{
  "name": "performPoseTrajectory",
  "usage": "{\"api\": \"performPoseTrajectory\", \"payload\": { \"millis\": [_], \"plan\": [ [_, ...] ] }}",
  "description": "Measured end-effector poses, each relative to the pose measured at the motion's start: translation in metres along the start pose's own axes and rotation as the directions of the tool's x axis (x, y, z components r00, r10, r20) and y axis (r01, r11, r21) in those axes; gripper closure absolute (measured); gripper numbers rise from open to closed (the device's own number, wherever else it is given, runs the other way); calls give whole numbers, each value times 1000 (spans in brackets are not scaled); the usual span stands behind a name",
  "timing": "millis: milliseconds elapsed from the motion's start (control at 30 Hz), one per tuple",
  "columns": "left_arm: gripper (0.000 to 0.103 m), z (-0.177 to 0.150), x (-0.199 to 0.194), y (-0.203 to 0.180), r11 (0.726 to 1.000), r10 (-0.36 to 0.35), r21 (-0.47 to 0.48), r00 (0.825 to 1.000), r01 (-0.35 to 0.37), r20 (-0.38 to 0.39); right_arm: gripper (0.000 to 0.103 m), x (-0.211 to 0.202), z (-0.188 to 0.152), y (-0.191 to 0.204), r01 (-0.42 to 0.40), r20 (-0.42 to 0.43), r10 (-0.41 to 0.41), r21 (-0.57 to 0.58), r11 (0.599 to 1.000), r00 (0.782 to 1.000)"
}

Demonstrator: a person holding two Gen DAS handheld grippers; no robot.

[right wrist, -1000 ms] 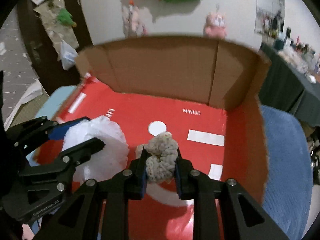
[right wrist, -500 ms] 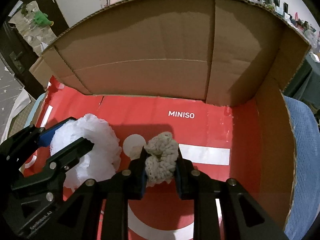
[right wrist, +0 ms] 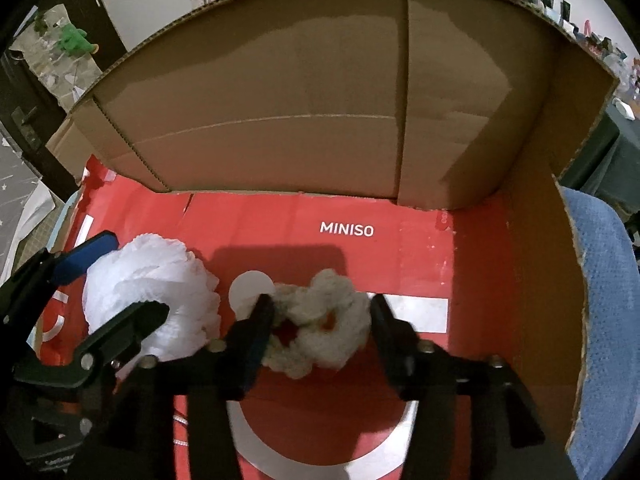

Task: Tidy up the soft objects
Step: 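Carry the bath puff and scrunchie into the red box and open both tools, then withdraw both tools from the box back toward the remaining items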

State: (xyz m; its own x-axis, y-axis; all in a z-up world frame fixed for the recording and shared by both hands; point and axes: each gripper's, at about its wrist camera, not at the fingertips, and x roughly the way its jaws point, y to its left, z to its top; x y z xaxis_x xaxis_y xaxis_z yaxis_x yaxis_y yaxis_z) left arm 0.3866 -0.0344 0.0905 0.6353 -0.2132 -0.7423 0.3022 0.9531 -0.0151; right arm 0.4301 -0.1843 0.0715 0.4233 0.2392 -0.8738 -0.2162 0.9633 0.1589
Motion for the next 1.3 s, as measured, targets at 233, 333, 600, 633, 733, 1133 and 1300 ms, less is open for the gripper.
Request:
{"api": "performPoseTrajectory", "payload": {
  "millis": [233,333,600,633,733,1133,1300],
  "plan": [
    [23,1,-8,1,1000,7,-18,1000,-7,3,34,-17,1,2,24,27,-23,-15,1000,999],
    [22,0,-19,-1,1000,10,-19,1000,-9,23,30,-28,-2,6,28,42,-27,-22,999,999],
    [12,-4,-63,-4,999,20,-44,996,-16,87,25,-69,-12,16,41,112,-37,-29,999,993],
    [12,-5,-69,-5,999,21,-48,995,-16,98,24,-74,-15,18,41,123,-37,-31,999,992],
    [10,-11,-93,-8,998,26,-56,990,-19,135,21,-95,-23,24,33,166,-28,-29,999,986],
    [3,-45,-195,-23,996,61,-88,941,-33,333,2,-193,-79,45,68,385,-35,-74,995,922],
    [0,-68,-232,-30,995,69,-93,903,-32,424,0,-226,-115,54,102,472,-44,-98,990,880]
  ]
}}
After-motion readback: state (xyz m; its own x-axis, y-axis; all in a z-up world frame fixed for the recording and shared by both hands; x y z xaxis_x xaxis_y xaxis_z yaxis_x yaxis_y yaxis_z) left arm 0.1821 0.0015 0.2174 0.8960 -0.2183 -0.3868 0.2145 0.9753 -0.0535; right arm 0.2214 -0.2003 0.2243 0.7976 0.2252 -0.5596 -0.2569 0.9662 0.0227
